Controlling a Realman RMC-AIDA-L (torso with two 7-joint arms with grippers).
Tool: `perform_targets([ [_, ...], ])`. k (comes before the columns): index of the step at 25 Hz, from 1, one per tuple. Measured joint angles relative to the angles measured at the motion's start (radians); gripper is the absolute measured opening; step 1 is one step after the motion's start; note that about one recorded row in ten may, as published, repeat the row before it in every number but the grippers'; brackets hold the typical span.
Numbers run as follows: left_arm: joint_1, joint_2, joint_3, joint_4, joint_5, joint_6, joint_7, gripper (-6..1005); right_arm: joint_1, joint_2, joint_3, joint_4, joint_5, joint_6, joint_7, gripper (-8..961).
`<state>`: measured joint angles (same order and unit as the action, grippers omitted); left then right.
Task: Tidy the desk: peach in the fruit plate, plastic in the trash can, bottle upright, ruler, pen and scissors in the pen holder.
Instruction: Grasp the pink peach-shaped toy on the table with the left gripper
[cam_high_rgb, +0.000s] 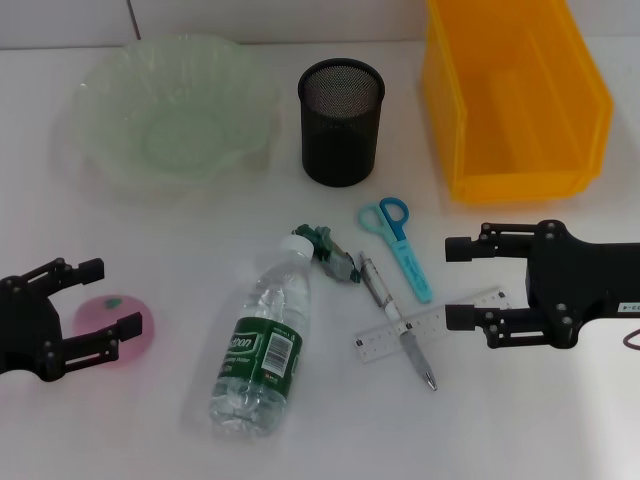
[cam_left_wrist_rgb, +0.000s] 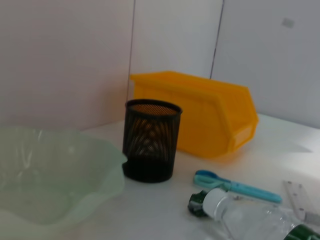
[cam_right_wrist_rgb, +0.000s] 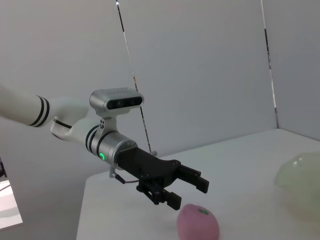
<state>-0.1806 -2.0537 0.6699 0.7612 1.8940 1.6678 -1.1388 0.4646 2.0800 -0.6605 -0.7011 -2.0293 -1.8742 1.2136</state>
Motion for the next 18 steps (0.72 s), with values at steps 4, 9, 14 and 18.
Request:
perform_targets([
  [4, 0.023, -0.001, -0.002, -0.046, 0.004, -0.061, 0.038, 789, -0.002, 0.000, -0.002, 0.000, 0.000, 0.001, 0.000, 730],
  [9, 0.031, -0.006, 0.001, -0.048, 0.004, -0.078, 0.073, 773, -0.012, 0.000, -0.003, 0.000, 0.000, 0.002, 0.001, 730],
  [14, 0.032, 0.000, 0.004, -0.048, 0.005, -0.077, 0.120, 757, -0.017, -0.001, -0.004, 0.000, -0.005, 0.001, 0.001, 730],
  [18, 0.046, -0.005, 0.001, -0.048, 0.005, -0.081, 0.183, 702, -0.024, -0.001, -0.003, 0.001, -0.005, 0.001, 0.001, 729],
])
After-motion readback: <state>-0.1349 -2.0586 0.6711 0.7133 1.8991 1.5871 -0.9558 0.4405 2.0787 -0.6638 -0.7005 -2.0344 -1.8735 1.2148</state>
